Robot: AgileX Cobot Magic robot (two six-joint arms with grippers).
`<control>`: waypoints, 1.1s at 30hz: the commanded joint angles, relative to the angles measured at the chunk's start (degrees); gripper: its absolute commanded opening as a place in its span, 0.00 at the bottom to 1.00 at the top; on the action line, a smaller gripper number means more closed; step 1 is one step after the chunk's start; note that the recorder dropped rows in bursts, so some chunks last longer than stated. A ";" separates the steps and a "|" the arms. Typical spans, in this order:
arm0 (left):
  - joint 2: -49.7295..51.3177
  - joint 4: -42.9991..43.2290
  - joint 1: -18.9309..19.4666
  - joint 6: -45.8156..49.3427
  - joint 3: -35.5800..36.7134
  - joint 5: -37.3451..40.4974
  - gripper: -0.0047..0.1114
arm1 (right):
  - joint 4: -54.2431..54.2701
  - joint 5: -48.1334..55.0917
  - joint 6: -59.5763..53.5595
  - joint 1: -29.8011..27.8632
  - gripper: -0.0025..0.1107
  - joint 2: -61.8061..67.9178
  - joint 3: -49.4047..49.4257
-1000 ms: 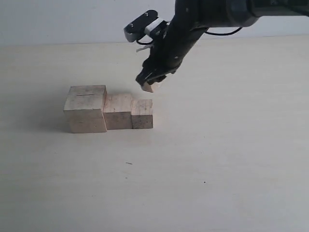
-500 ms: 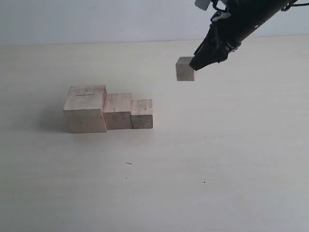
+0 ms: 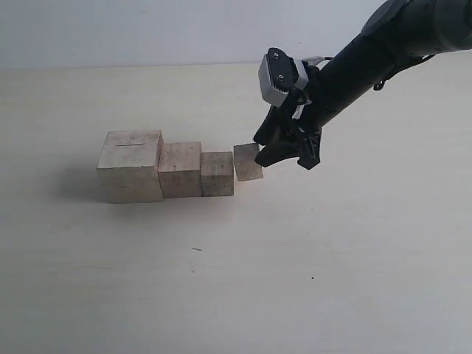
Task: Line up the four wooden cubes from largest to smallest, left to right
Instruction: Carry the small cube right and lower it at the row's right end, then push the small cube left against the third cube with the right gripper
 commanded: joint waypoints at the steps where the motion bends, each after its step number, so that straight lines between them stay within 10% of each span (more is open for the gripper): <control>1: -0.32 0.05 -0.08 -0.48 0.20 -0.70 0.04 | 0.79 -3.32 -0.58 0.12 0.02 -0.23 0.06; 33: -0.32 0.05 -0.08 -0.48 0.20 -0.70 0.04 | -0.71 -2.43 -0.58 0.12 0.08 4.50 0.06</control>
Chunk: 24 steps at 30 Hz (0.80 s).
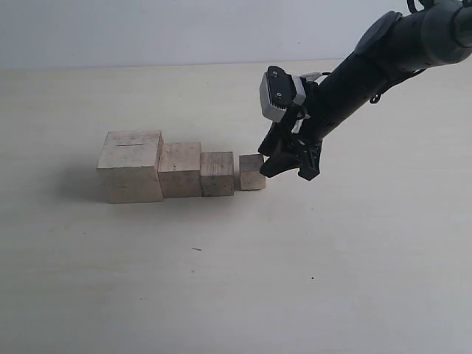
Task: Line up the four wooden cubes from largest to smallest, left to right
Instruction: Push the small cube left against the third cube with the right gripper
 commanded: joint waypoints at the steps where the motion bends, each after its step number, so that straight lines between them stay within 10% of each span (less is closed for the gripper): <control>1: -0.32 0.05 -0.08 -0.48 0.20 -0.70 0.04 | 0.74 0.52 -0.45 -0.01 0.11 1.40 0.06; 11: -0.32 0.05 -0.08 -0.48 0.20 -0.70 0.04 | 0.76 -1.03 0.19 -0.01 0.54 2.15 0.06; 24: -0.32 0.05 -0.08 -0.48 0.20 -0.70 0.04 | -11.07 -7.16 19.64 -0.01 0.58 -2.33 0.06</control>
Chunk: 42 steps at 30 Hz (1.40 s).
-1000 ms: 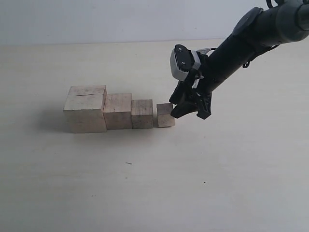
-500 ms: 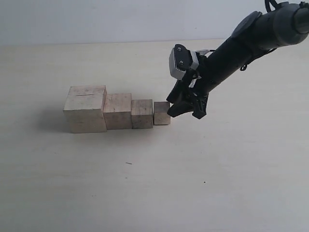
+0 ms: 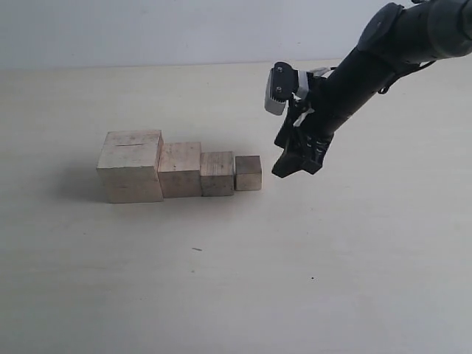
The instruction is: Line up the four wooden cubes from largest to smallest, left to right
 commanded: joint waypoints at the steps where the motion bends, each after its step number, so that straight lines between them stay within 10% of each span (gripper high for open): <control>1: -0.32 0.05 -0.08 -0.48 0.20 -0.70 0.04 | -1.29 -3.92 4.58 -0.01 0.58 -0.48 0.06; 32: -0.32 0.05 -0.08 -0.48 0.20 -0.70 0.04 | 4.71 -8.07 4.13 1.97 0.58 3.42 0.06; 42: -0.32 0.05 -0.08 -0.48 0.20 -0.70 0.04 | -18.71 -8.07 43.77 1.97 0.56 -3.50 0.06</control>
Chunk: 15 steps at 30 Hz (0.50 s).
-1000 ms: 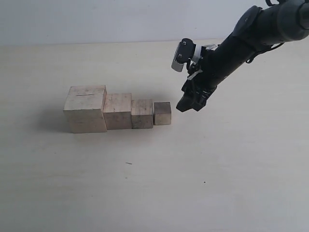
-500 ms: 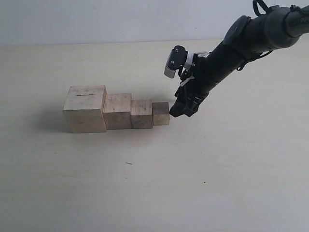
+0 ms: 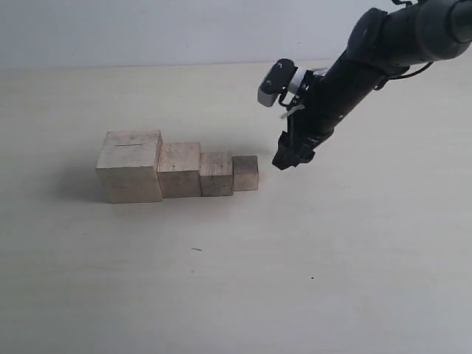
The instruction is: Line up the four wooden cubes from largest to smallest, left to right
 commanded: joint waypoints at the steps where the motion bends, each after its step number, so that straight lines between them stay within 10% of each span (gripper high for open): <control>1: -0.32 0.05 -0.08 -0.48 0.20 -0.70 0.04 | -10.52 -0.10 25.93 0.01 0.55 -3.98 0.06; 5: -0.32 0.05 -0.08 -0.48 0.20 -0.70 0.04 | -11.43 2.24 49.69 0.01 0.45 -6.21 0.06; 12: -0.32 0.05 -0.08 -0.48 0.20 -0.70 0.04 | -7.29 4.17 51.56 0.01 0.04 -7.67 0.06; 15: -0.32 0.05 -0.08 -0.48 0.20 -0.70 0.04 | -4.35 4.06 51.56 0.01 0.02 -7.91 0.06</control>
